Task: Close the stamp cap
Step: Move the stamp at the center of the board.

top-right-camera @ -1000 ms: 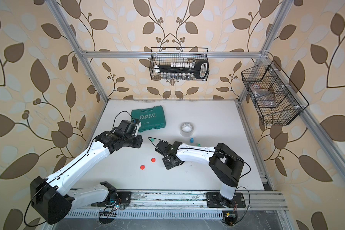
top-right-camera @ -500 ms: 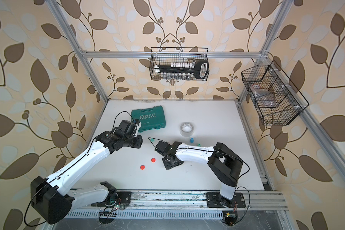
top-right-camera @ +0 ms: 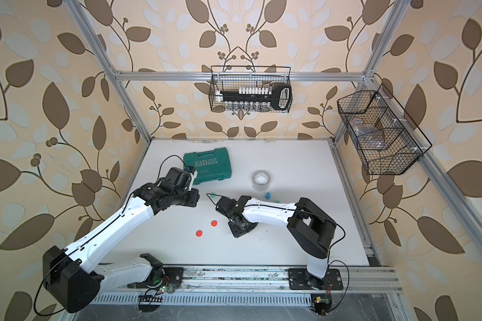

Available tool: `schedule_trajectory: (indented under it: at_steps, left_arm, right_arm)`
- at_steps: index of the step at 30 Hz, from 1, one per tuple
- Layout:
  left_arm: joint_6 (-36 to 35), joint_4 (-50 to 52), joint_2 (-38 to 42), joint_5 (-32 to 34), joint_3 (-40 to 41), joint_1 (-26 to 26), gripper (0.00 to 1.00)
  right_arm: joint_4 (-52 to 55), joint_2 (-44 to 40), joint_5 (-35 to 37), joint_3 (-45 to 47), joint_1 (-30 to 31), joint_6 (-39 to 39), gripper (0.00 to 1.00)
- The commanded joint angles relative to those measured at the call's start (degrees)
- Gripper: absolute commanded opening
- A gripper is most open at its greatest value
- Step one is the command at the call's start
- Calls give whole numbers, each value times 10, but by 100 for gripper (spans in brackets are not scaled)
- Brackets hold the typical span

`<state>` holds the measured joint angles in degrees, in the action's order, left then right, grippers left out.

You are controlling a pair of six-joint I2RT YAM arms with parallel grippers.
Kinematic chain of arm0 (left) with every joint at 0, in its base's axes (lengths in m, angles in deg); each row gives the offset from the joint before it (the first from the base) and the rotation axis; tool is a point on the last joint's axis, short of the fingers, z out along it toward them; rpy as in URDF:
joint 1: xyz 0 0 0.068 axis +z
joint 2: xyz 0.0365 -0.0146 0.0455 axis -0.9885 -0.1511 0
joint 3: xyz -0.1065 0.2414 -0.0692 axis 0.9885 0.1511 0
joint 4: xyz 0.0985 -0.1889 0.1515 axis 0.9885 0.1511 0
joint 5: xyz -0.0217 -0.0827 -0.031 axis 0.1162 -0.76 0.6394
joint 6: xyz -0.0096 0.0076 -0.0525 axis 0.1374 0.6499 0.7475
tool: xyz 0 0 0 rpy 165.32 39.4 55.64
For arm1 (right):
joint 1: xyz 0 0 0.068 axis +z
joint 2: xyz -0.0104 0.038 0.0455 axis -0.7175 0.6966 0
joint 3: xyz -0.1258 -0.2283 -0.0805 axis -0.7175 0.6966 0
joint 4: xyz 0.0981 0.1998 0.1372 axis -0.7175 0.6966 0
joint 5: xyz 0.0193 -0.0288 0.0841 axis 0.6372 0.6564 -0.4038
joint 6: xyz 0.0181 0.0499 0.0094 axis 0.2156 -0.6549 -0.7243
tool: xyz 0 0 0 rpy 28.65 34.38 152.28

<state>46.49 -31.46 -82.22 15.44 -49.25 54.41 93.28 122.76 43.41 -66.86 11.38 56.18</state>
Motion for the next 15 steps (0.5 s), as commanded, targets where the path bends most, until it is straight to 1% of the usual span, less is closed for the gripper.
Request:
schedule_trajectory:
  at_steps: [1, 5, 8, 15]
  left_arm:
    - [-6, 3, 1, 0, 2, 5, 28]
    - [-6, 3, 3, 3, 2, 5, 28]
    - [-6, 3, 3, 2, 3, 5, 28]
    - [-6, 3, 3, 3, 3, 5, 28]
  right_arm:
    - [-7, 74, -31, 39, 1, 1, 0]
    - [-8, 62, -22, 31, -2, -3, 0]
    - [4, 41, -9, 14, -18, 7, 0]
    - [21, -6, 4, 8, -106, 50, 0]
